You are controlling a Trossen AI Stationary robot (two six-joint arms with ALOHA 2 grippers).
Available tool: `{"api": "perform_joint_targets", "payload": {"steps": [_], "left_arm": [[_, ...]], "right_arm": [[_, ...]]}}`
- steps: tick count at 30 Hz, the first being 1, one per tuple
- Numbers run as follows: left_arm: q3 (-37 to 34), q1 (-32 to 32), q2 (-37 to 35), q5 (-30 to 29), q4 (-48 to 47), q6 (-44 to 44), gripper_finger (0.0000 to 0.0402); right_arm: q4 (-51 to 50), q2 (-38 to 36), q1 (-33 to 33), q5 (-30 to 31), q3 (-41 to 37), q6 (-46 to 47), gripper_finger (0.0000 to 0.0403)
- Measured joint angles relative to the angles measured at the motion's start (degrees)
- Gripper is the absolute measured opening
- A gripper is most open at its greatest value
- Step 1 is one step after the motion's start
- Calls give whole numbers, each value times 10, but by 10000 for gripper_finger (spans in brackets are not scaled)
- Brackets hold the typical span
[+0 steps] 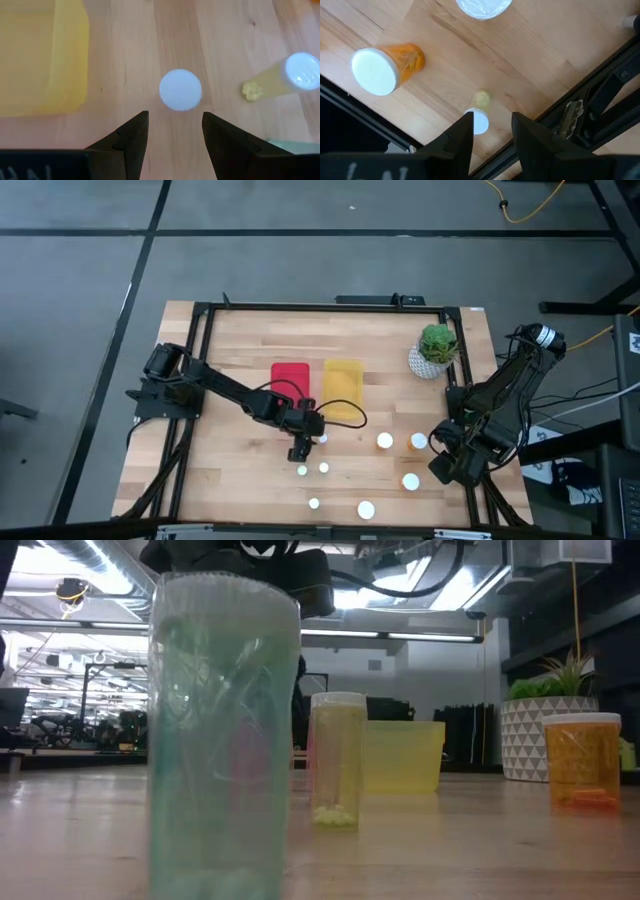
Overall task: Pick and place medicine bottles into bin by pill shape (circle, oval)
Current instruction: Put the small pink pill bottle into the red bin
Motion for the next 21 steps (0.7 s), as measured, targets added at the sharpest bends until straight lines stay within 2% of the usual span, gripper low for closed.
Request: {"api": "perform_joint_targets", "payload": {"steps": [10,21], "left_arm": [[0,0,9,-6,53,1,179],[0,0,18,-14,57,1,179]], "right_arm": [[1,0,0,0,0,0,135],[2,0,0,0,0,0,135]]}}
